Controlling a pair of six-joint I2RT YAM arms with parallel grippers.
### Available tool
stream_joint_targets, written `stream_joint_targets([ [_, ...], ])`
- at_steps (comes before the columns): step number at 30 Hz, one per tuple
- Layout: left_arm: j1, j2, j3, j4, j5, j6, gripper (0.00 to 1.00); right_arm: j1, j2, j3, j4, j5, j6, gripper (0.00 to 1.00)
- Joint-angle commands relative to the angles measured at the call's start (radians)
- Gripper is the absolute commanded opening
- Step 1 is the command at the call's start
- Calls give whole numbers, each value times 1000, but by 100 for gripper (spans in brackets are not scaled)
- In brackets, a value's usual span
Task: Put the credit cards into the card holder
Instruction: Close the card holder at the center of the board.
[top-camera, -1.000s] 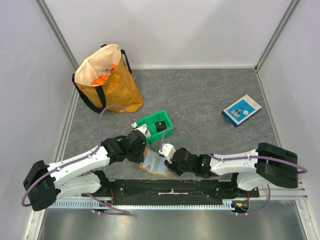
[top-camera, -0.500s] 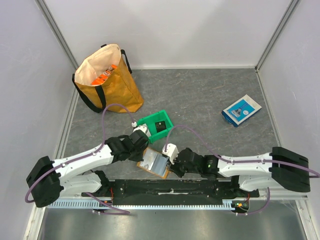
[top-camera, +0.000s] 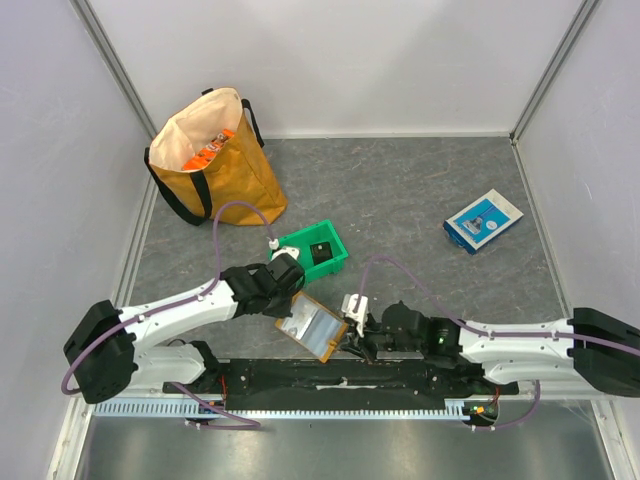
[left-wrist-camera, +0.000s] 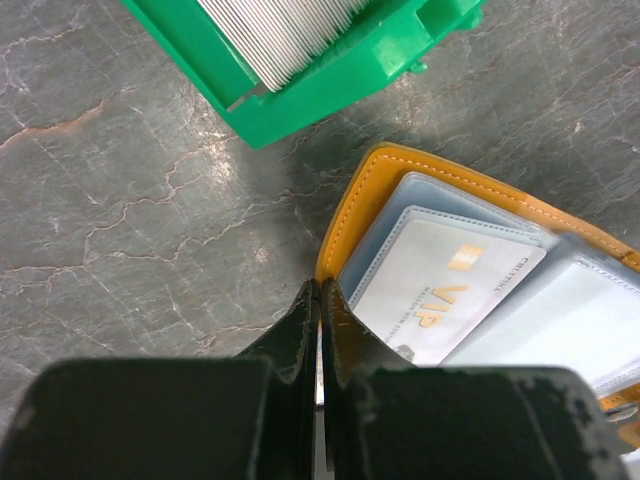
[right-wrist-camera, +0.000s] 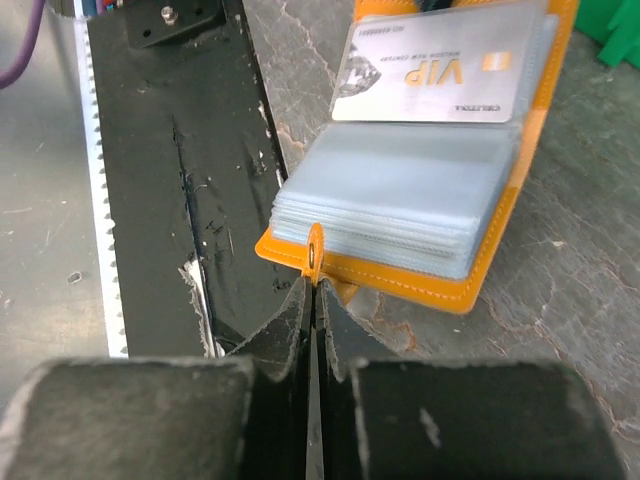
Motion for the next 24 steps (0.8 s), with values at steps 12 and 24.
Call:
stream_joint_targets([
  [12,10,-191,-93,234,328,1,11,7,21,-93,285,215,-12,8],
  [24,8,-219,-318,641,561,-131,24,7,87,-209,541,223,-36,8],
])
